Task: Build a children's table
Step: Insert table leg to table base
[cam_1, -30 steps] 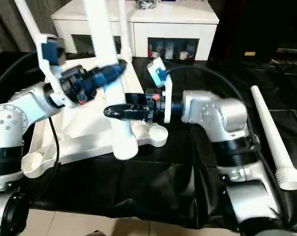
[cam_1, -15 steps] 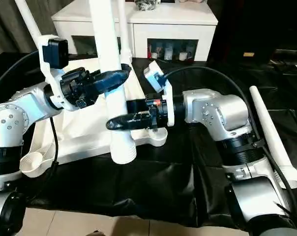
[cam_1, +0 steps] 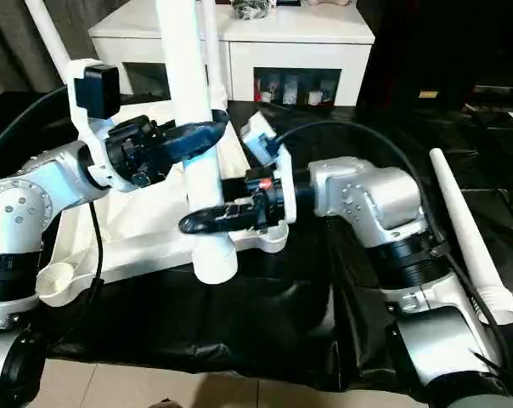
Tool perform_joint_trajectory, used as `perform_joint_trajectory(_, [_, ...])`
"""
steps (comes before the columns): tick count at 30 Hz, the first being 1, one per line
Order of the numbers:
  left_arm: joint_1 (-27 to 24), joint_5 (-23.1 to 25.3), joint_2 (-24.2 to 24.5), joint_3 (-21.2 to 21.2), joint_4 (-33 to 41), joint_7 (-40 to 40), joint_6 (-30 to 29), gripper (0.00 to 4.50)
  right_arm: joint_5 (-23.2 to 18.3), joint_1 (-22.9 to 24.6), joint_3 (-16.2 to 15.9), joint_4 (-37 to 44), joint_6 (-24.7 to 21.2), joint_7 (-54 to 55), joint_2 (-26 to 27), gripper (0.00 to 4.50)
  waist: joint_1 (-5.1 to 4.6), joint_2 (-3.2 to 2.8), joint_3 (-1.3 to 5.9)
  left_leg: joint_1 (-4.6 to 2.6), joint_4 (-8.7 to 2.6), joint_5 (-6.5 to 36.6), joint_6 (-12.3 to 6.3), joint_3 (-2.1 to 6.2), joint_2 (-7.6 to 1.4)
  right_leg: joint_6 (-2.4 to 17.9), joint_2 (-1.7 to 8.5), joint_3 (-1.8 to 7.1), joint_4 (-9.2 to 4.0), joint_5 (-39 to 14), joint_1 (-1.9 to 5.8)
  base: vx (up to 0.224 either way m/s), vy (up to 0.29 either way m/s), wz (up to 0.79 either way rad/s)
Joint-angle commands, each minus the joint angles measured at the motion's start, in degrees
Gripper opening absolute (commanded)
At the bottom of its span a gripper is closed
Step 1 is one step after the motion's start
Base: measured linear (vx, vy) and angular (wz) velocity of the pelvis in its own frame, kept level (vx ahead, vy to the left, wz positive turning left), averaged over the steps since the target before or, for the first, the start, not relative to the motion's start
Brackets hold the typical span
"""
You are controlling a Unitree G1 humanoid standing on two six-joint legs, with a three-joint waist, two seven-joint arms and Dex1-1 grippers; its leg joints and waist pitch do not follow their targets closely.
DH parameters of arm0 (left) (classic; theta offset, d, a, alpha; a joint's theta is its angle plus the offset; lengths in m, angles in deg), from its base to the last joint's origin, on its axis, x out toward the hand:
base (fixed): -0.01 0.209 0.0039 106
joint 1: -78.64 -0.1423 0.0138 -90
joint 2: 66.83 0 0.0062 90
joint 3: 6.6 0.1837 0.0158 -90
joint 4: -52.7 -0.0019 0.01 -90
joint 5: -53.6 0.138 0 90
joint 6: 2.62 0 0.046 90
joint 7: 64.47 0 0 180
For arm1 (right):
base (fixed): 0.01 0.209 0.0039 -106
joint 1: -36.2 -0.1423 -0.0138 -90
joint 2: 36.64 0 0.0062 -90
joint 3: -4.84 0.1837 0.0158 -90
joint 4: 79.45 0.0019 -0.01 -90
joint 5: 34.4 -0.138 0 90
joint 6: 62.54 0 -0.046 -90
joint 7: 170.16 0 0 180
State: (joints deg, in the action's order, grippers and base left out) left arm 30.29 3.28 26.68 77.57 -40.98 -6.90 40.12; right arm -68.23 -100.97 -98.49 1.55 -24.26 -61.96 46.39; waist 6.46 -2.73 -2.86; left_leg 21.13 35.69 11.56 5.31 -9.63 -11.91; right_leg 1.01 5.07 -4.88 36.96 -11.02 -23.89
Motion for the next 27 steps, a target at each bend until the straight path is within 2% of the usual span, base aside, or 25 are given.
perform_joint_trajectory(1, [1.8, 0.3, 0.1, 0.4, -0.2, 0.7, 0.8, 1.84, 0.3, 0.4, -0.4, 0.8, 0.6, -0.7, 0.0, 3.32, 0.01, 0.3, 4.44, -0.01, -3.68, 4.7, -0.96, -0.03, -0.45, 13.0, 2.32, 2.59, -3.79, -3.5, 4.19, 0.0, 0.0, 0.0])
perform_joint_trajectory(2, [1.8, 0.3, 0.1, 0.4, -0.3, 0.7, 0.8, 1.84, 0.3, 0.4, -0.4, 0.8, 0.5, -0.7, -0.1, 3.28, 0.03, 0.31, 4.45, -0.02, -3.67, 4.5, -1.01, -0.05, -0.44, 13.1, 2.33, 2.62, -3.77, -3.2, 4.17, 0.0, 0.0, 0.0])
perform_joint_trajectory(4, [1.8, 0.3, 0.1, 0.4, -0.3, 0.8, 0.9, 1.84, 0.3, 0.5, -0.4, 0.7, 0.5, -0.7, 0.0, 2.94, 0.04, 0.32, 4.49, 0.03, -3.61, 4.3, -1.05, -0.07, -0.41, 13.2, 2.34, 2.62, -3.75, -3.0, 4.21, 0.0, 0.0, 0.0])
perform_joint_trajectory(8, [1.9, 0.3, 0.1, 0.3, -0.6, 0.9, 1.1, 1.84, 0.2, 0.5, -0.5, 0.5, 0.4, -0.8, 0.0, 2.73, 0.03, 0.36, 4.42, 0.06, -3.65, 4.5, -1.07, -0.07, -0.39, 13.2, 2.33, 2.6, -3.79, -3.4, 4.22, 0.0, 0.0, 0.0])
perform_joint_trajectory(9, [1.9, 0.3, 0.0, 0.3, -0.6, 0.9, 1.1, 1.84, 0.2, 0.4, -0.6, 0.4, 0.5, -0.8, 0.0, 2.5, 0.01, 0.34, 4.44, 0.0, -3.66, 4.6, -1.04, -0.07, -0.41, 13.1, 2.31, 2.6, -3.8, -3.6, 4.19, 0.0, 0.0, 0.0])
perform_joint_trajectory(16, [1.9, 0.6, -0.8, -0.3, -1.0, 0.3, 1.5, 1.84, 0.1, 0.4, -0.4, 0.4, 0.5, -0.5, 0.0, 1.99, 0.02, 0.4, 4.46, 0.05, -3.63, 4.3, -1.11, -0.07, -0.44, 13.2, 2.37, 2.61, -3.75, -3.1, 4.23, 0.0, 0.0, 0.0])
perform_joint_trajectory(18, [1.9, 0.2, -0.9, -0.5, -1.0, -0.8, 0.3, 2.54, -0.2, 0.6, 0.4, 0.7, 0.4, 0.4, 0.3, 1.88, -0.05, 0.45, 4.46, 0.08, -3.61, 4.4, -1.16, -0.09, -0.4, 13.1, 2.33, 2.63, -3.76, -3.2, 4.26, 0.0, 0.0, 0.0])
perform_joint_trajectory(20, [1.9, -0.4, -0.9, -0.8, -1.1, -1.2, -0.2, 2.56, -0.5, 0.9, 1.1, 1.0, 0.2, 1.1, 0.5, 1.86, -0.03, 0.54, 4.46, 0.03, -3.63, 4.3, -1.26, -0.08, -0.43, 13.1, 2.31, 2.61, -3.75, -3.3, 4.22, 0.0, 0.0, 0.0])
perform_joint_trajectory(22, [1.9, -0.7, -0.9, -1.0, -1.1, -1.2, -0.4, 2.67, -0.8, 1.1, 1.6, 1.2, 0.1, 1.6, 0.6, 1.85, -0.02, 0.31, 4.46, 0.03, -3.6, 4.2, -1.15, -0.09, -0.42, 13.1, 2.37, 2.63, -3.75, -3.6, 4.19, 0.0, 0.0, 0.0])
perform_joint_trajectory(24, [1.9, -0.9, -0.9, -1.2, -1.0, -1.1, -0.5, 2.94, -1.1, 1.6, 2.3, 1.7, -0.1, 2.4, 0.6, 1.84, -0.03, 0.45, 4.44, 0.06, -3.63, 4.2, -1.08, -0.09, -0.39, 13.0, 2.32, 2.63, -3.81, -3.6, 4.23, 0.0, 0.0, 0.0])
perform_joint_trajectory(27, [1.9, -0.9, -1.4, -2.0, -1.0, -1.4, 0.7, 3.06, -1.6, 2.3, 3.1, 2.6, -0.4, 3.2, 0.4, 1.84, -0.03, 0.51, 4.5, 0.04, -3.61, 3.9, -1.15, -0.1, -0.38, 13.0, 2.32, 2.65, -3.81, -3.2, 4.25, 0.0, 0.0, 0.0])
